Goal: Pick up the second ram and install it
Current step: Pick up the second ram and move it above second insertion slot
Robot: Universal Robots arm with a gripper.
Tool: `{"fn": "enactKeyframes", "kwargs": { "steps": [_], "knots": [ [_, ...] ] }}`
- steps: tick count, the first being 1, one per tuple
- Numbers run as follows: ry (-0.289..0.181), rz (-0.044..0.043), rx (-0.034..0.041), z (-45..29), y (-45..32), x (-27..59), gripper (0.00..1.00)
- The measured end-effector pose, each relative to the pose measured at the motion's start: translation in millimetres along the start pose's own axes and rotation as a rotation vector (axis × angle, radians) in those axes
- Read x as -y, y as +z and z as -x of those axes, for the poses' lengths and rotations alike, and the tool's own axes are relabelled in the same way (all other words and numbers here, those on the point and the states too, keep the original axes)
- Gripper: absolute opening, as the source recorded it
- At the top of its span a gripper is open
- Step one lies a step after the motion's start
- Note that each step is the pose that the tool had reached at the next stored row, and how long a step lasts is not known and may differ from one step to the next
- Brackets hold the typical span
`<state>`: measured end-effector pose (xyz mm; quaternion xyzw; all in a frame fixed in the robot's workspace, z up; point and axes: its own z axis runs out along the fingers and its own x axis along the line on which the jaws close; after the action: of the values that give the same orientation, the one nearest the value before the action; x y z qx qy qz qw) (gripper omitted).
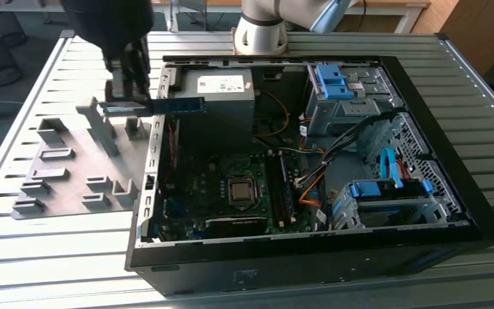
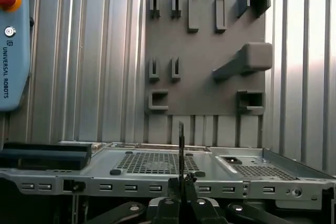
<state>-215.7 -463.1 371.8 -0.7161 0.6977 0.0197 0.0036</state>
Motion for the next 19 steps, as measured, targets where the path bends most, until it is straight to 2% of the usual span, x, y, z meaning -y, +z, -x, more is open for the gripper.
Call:
{"fn": "enactKeyframes", "kwargs": {
  "steps": [19],
  "knots": [
    [0.0,0.0002,-0.0002,-2.2,1.3,86.7,0.14]
  ]
}}
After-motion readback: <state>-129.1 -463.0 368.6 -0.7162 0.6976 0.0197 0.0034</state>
